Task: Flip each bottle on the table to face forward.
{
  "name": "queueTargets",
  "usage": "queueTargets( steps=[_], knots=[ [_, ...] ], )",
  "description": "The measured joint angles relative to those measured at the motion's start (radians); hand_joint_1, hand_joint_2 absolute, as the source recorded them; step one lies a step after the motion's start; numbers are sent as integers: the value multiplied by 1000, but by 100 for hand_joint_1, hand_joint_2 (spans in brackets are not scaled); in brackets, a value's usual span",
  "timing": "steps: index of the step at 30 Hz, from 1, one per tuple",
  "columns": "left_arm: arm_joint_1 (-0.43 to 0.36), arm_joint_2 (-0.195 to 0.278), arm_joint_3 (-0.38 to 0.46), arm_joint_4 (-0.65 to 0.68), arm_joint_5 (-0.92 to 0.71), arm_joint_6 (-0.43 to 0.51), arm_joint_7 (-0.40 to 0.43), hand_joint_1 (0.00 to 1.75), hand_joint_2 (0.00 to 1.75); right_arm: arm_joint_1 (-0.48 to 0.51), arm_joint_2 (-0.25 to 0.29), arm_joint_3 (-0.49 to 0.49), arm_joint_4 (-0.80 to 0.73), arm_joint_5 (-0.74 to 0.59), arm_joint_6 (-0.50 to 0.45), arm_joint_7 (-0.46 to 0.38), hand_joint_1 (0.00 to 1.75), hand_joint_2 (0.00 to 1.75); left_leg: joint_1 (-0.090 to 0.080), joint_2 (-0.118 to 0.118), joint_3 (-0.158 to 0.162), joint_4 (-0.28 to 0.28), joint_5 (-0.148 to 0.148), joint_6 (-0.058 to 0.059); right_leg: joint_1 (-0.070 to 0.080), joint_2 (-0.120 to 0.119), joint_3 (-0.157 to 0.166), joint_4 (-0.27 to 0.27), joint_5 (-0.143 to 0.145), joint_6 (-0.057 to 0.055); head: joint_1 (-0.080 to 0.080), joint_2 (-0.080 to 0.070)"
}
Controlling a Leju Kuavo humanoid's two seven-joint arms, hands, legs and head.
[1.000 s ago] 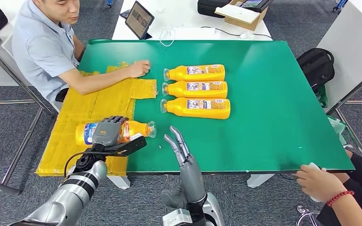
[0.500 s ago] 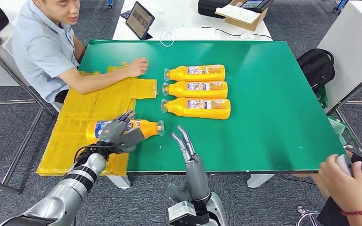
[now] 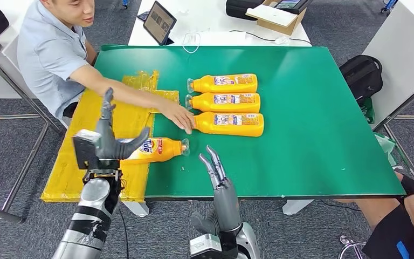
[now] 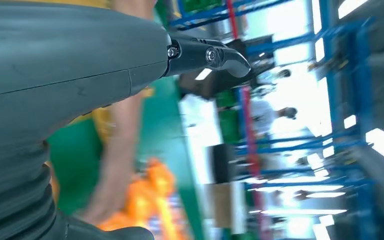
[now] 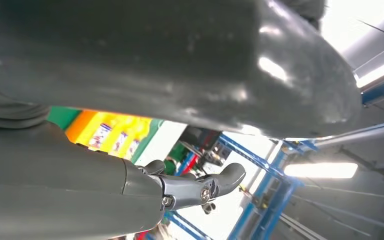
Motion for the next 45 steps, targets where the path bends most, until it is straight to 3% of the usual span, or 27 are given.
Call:
queueTargets(
  steps=[2, 6, 11, 16, 20, 36, 41, 45],
  knots=[
    [16, -7, -4, -56, 45, 8, 1, 0, 175, 0, -5, -4, 0, 19, -9, 0, 0, 0, 0, 0, 0, 0, 0, 0, 0, 0, 0, 0, 0, 0, 0, 0],
    [41, -13, -9, -129, 117, 18, 6, 0, 175, -1, -19, -17, 0, 83, -24, 34, 0, 175, 0, 0, 0, 0, 0, 0, 0, 0, 1, 0, 0, 0, 0, 0],
    [108, -12, -3, -225, 186, 90, 15, 0, 175, -21, -97, -78, 15, 275, 58, 219, 0, 175, -1, 0, 0, 0, 0, 0, 0, 0, 1, 0, 0, 0, 0, 0],
    [242, -10, -1, -358, 121, 151, -24, 0, 175, -84, -181, -220, 101, 370, 168, 299, 0, 175, -2, 0, 0, 0, 0, 1, -2, 0, 1, -1, 0, 0, 0, 0],
    [314, -10, -10, -433, 65, 185, -38, 0, 175, -133, -216, -269, 162, 440, 235, 348, 0, 175, -2, 0, 0, 0, -1, 1, -2, 0, 0, -1, 0, 0, 0, 0],
    [346, -7, -72, -473, 26, 177, -1, 0, 175, -315, -219, -258, 414, 528, 298, 458, 0, 175, -1, 0, 0, 0, 0, 1, -1, -1, 1, 0, 1, 0, 0, 0],
    [341, -5, -81, -468, 51, 144, 22, 0, 175, -388, -210, -240, 516, 573, 261, 498, 0, 175, -1, 0, 0, 0, 0, 1, -1, 0, 1, 0, 1, 0, 0, 0],
    [338, -1, -88, -459, 74, 108, 57, 0, 175, -444, -204, -233, 603, 577, 298, 532, 0, 175, -1, 0, 0, 0, 0, 1, -1, 0, 1, 0, 1, 0, 0, 0]
  ],
)
